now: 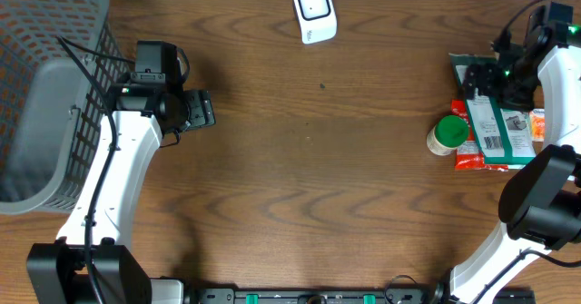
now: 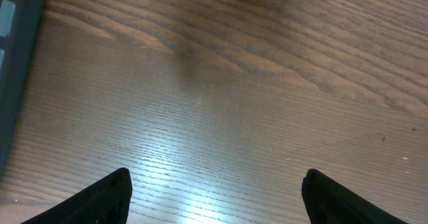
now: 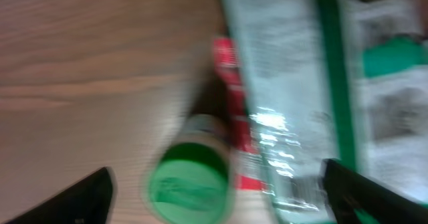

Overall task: Scan the item barcode
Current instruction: 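Lower the package beside the jar and open the right gripper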

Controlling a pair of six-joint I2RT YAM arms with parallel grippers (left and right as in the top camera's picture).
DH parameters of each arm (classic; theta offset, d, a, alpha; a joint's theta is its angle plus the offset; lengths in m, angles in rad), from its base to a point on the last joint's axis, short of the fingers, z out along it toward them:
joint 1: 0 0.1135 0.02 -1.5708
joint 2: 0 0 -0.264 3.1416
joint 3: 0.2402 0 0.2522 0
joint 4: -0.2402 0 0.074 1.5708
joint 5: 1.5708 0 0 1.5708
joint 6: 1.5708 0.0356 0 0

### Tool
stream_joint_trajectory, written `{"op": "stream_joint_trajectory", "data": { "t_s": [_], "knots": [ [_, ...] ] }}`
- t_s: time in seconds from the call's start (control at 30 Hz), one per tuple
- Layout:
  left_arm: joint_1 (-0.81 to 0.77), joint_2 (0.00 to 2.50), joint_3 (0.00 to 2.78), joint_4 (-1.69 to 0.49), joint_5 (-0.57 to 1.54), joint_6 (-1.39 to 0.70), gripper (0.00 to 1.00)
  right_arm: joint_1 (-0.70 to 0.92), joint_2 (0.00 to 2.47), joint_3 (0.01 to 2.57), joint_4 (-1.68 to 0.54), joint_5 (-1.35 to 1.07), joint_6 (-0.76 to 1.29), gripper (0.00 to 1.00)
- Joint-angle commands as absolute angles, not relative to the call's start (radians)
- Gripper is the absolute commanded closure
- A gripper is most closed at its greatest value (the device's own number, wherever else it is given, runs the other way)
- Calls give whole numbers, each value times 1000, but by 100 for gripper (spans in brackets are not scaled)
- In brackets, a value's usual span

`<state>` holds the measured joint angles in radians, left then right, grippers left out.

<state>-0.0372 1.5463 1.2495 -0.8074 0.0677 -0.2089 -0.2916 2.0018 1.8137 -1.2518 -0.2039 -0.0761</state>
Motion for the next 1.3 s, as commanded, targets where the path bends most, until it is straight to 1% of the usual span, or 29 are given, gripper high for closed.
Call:
{"op": "stream_joint_trajectory", "data": {
  "t_s": [0.0,1.07,1.2,1.27],
  "knots": [
    [-34,1536,1253,-810,56,-207,18,-293,1998,1814,-1248,-393,-76,1],
    [-34,1536,1253,-810,56,-207,18,-294,2008,1812,-1248,-390,-76,1],
    [-34,1536,1253,-810,56,-207,18,-293,1960,1812,-1248,-390,-76,1],
    [-34,1536,1253,-810,56,-207,18,-287,1890,1812,-1248,-390,-76,1]
  ]
}}
